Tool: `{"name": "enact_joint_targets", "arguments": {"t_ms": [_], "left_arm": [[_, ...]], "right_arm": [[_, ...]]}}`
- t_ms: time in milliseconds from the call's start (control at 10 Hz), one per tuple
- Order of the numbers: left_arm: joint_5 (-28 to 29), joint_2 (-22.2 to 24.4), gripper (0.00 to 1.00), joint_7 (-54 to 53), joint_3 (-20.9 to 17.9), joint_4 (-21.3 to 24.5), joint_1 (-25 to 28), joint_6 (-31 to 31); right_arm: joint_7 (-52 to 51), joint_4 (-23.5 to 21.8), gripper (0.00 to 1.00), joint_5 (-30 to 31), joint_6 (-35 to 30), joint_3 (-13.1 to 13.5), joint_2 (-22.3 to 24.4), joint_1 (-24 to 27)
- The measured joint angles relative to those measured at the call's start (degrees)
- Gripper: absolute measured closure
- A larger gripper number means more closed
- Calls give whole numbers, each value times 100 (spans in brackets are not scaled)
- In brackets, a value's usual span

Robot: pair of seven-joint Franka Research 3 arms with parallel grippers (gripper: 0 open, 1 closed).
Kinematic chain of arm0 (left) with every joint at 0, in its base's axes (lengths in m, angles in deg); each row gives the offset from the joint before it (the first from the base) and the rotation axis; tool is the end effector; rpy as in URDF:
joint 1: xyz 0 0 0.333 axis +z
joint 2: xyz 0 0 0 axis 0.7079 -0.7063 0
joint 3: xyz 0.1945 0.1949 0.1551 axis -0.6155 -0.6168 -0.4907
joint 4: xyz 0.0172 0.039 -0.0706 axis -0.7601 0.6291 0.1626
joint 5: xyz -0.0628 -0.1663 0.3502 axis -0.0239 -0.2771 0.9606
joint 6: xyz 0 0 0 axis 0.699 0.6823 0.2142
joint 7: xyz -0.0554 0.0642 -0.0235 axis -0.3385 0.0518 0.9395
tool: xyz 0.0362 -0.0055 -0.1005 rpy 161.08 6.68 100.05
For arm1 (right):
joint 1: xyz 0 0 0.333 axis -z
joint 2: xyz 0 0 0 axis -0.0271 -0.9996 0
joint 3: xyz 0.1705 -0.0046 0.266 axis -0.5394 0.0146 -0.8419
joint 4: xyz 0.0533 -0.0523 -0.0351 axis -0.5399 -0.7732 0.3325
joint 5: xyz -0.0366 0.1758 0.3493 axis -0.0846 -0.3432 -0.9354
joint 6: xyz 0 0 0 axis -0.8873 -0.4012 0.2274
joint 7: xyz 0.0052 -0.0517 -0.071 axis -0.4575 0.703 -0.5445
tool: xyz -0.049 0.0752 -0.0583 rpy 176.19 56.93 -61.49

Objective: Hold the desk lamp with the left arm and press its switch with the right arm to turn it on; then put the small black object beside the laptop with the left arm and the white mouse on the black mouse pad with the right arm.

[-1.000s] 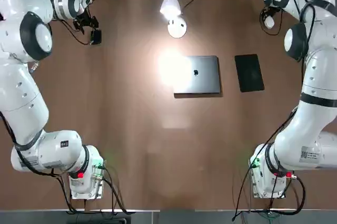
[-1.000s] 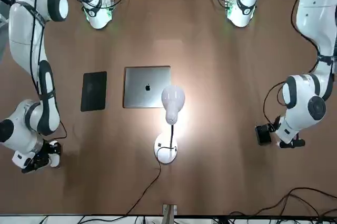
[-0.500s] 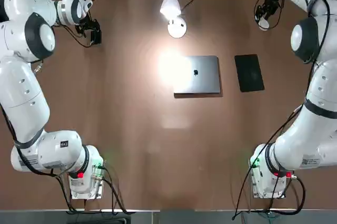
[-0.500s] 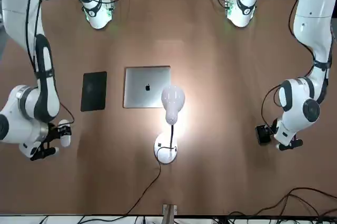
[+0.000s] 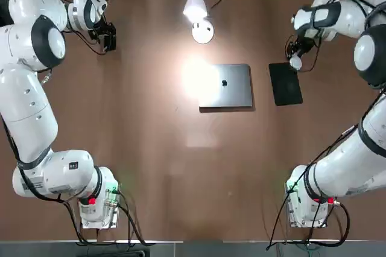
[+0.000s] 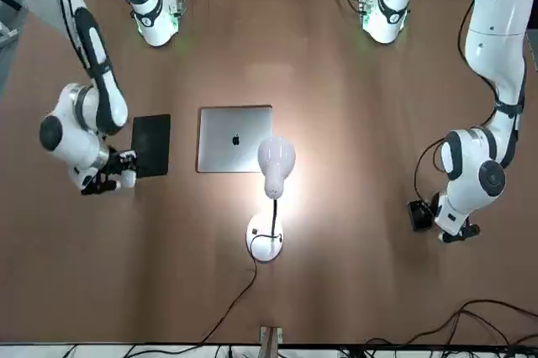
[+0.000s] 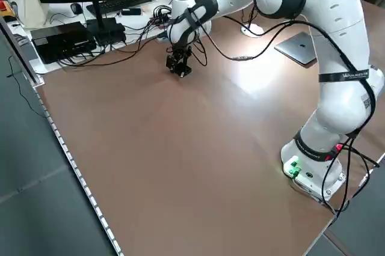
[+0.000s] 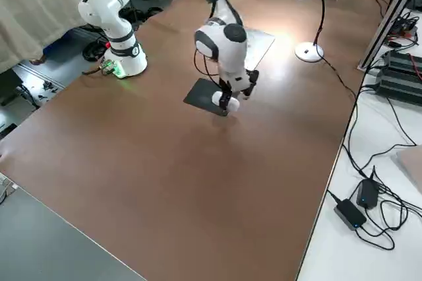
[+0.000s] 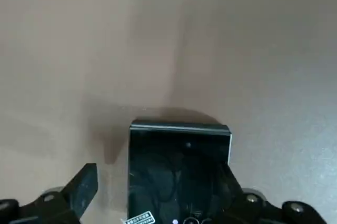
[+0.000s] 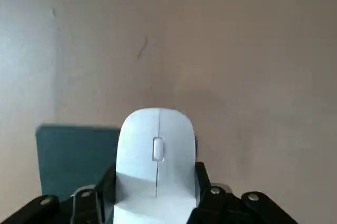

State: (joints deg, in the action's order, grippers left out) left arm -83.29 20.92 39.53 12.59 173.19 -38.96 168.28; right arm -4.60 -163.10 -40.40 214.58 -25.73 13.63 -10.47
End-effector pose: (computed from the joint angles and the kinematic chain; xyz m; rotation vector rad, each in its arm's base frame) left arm 0.6680 0.0515 0.1823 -3.1175 -0.2899 -0.0687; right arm 0.5313 -0.0347 0.2117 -3.0863 -0.1757 0.1203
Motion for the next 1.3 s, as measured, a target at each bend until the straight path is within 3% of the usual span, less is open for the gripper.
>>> {"name": "enact_joint_targets", "arguments": {"t_ms": [300,700,1000,1100,1300], "left_arm": [[0,-24,0,0,2,-41,-27,0],[-30,-55,0,1,24,-59,-83,0],[-37,-180,0,1,18,-68,-82,3],[-40,-184,3,2,18,-79,-82,49],[-43,-183,18,52,21,-96,-82,243]], "right_arm": [[130,-734,39,0,570,-24,165,-119],[510,-865,37,0,681,-30,182,-448],[515,-729,0,0,708,-29,333,-450],[515,-606,0,0,680,-25,435,-450],[515,-202,0,2,203,5,581,-449]]}}
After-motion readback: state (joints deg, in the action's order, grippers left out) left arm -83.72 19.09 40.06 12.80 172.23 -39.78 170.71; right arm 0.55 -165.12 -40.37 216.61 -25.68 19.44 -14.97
